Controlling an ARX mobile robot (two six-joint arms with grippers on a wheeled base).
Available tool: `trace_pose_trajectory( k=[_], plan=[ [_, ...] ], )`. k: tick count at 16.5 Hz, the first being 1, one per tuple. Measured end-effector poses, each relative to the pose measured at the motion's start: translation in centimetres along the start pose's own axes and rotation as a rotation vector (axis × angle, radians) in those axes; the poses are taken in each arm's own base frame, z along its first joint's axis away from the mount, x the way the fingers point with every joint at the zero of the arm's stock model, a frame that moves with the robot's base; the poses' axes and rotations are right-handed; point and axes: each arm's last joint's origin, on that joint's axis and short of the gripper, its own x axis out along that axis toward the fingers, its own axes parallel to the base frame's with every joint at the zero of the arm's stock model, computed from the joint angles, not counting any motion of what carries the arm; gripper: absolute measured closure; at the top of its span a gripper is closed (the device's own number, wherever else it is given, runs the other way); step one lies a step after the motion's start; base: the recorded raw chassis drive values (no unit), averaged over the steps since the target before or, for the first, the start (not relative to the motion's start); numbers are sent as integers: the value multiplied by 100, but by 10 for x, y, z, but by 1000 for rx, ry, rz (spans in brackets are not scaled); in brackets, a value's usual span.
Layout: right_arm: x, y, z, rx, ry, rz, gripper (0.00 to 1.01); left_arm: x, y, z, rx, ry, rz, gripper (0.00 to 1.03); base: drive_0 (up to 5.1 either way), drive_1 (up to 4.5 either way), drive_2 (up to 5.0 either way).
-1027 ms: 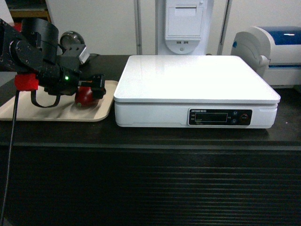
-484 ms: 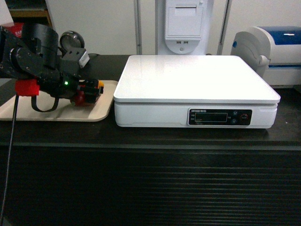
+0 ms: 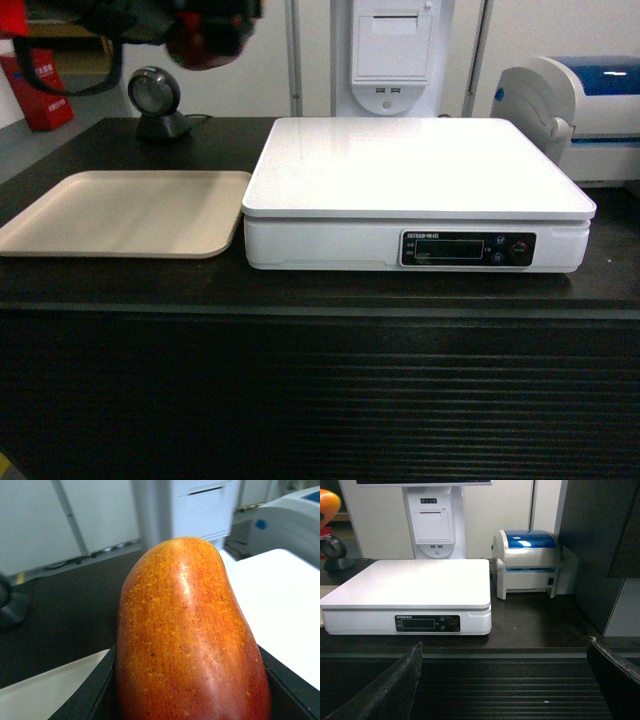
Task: Place dark red mango on scale at checkout
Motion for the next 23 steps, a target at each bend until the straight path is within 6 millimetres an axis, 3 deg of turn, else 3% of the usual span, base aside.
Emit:
trace_pose_trajectory(
  k=[2,5,10,17,22,23],
  plan=[
    [0,0,0,0,0,0,3,4,-44,2,8,2,-85,42,0,0,0],
    [0,0,0,0,0,0,3,23,-88,-7,13,68,-152,42,0,0,0],
    [0,0,0,0,0,0,3,73,-129,-11,24,142,-191,42,0,0,0],
    [0,0,0,0,0,0,3,112,-169,-24,11,246,-172,42,0,0,0],
    [0,0,0,0,1,0,3,128,-164,-43,-1,304,-82,42,0,0,0],
    [0,0,0,0,0,0,3,128,-164,-45,-12,302,-82,35,0,0,0]
  ],
)
